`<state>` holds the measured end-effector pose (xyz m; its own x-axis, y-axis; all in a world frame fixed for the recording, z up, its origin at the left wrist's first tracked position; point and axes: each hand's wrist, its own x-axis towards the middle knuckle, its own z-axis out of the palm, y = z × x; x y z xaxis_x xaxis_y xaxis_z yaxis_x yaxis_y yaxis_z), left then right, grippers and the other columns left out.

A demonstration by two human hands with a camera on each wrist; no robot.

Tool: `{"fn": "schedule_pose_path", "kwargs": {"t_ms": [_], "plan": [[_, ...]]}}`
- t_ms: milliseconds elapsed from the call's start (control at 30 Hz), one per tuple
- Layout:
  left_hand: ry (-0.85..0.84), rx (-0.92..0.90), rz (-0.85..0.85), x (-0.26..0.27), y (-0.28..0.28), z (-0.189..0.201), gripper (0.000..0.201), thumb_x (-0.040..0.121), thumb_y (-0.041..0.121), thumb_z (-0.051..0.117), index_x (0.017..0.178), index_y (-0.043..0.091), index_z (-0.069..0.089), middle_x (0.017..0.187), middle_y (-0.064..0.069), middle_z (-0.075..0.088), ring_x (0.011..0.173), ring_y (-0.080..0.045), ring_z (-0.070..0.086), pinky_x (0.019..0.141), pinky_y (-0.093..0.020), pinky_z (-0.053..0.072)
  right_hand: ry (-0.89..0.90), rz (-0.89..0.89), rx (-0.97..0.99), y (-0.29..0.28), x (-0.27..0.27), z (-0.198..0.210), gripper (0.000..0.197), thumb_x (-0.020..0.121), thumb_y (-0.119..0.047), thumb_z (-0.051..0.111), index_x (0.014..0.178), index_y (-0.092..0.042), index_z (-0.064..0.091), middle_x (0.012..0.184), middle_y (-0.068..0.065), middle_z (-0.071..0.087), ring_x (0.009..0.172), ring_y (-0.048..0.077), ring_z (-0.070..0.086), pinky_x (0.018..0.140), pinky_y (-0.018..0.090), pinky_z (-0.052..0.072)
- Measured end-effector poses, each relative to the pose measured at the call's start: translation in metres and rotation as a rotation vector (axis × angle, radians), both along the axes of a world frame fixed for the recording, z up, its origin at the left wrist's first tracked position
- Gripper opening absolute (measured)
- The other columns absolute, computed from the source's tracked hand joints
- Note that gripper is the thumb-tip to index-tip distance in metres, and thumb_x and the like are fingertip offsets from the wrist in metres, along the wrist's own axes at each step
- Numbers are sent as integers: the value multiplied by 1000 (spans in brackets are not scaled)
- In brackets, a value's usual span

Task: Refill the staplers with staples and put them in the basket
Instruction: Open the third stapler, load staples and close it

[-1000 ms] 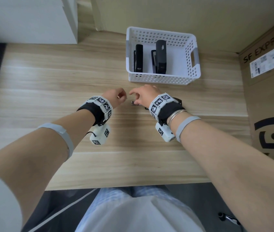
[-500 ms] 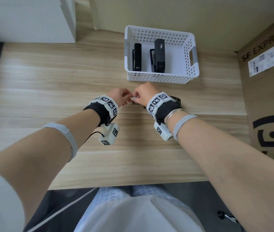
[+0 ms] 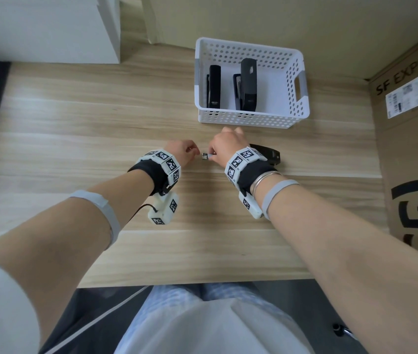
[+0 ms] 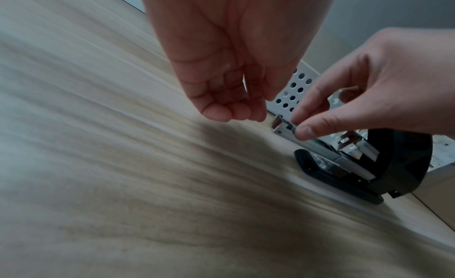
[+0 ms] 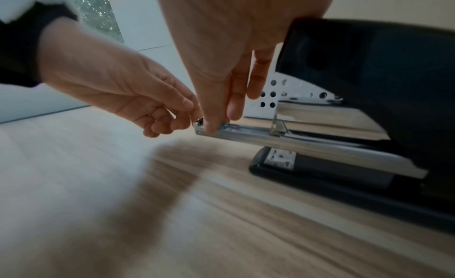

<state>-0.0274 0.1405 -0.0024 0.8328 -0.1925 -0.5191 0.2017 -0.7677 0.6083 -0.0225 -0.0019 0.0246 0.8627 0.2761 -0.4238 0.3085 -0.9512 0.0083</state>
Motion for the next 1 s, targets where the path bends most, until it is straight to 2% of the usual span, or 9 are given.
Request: {"fn": "schedule_pose_path", "kwargs": {"t_ms": [133, 400, 500, 633, 700, 800, 900, 967, 1000], "plan": [[18, 43, -65, 0, -1, 5, 29, 95, 16, 42, 109, 5, 65, 113, -20, 66, 105, -35, 60, 91, -36, 47, 66, -44, 15, 1, 5, 0, 26, 89, -45, 57, 96, -25, 72, 111, 1, 65, 119, 20, 47, 110, 40, 24], [40, 118, -152, 0, -10, 11, 39, 99, 26, 35, 106, 3, 66, 113, -20, 66, 105, -33, 59, 91, -34, 45, 56, -87, -25, -1, 8, 1, 28, 93, -36, 56, 114, -21, 67, 122, 3, 62, 125, 21, 44, 107, 34, 29], [55, 133, -159, 2, -14, 10, 41, 99, 27, 34, 105, 1, 65, 112, -21, 66, 97, -32, 59, 90, -36, 45, 77, -159, -7, -9, 10, 10, 31, 97, -36, 46, 113, -17, 65, 123, 4, 62, 123, 24, 47, 105, 39, 32], [75, 157, -174, 2, -19, 10, 40, 99, 26, 34, 107, -1, 63, 112, -23, 65, 100, -34, 59, 90, -36, 46, 77, -247, 0, -40, 15, 20, 27, 96, -9, 47, 117, -7, 63, 118, 11, 64, 107, 29, 62, 97, 39, 50], [68, 169, -199, 2, -25, 13, 40, 99, 25, 33, 108, 0, 62, 113, -23, 64, 104, -35, 58, 89, -35, 45, 99, -330, 33, -61, 17, 25, 29, 95, -2, 44, 113, -9, 65, 121, 12, 64, 107, 28, 62, 98, 36, 49], [73, 151, -229, 1, -37, 16, 37, 98, 17, 31, 108, -2, 61, 114, -24, 63, 88, -30, 51, 76, -31, 38, 212, -338, -34, -86, 14, 25, 37, 92, 3, 44, 122, -10, 62, 126, 11, 62, 114, 29, 60, 98, 33, 46], [62, 169, -263, 3, -50, 14, 30, 96, 11, 32, 96, 0, 59, 95, -22, 62, 83, -21, 43, 67, -25, 31, 337, -298, -137, -102, 7, 15, 33, 87, -8, 55, 119, -10, 61, 105, 9, 69, 97, 30, 66, 83, 31, 52], [42, 189, -273, 3, -58, 16, 22, 96, 11, 32, 85, 6, 50, 72, -10, 51, 81, -21, 41, 56, -25, 28, 381, -301, -99, -106, 4, 12, 26, 89, -17, 54, 111, -7, 61, 93, 12, 66, 85, 30, 64, 68, 26, 42], [36, 190, -279, 2, -62, 17, 21, 96, 11, 32, 85, 7, 50, 70, -8, 47, 81, -21, 41, 56, -25, 28, 382, -313, -82, -107, 4, 12, 26, 89, -19, 53, 109, -6, 63, 90, 15, 65, 81, 30, 62, 62, 24, 38]]}}
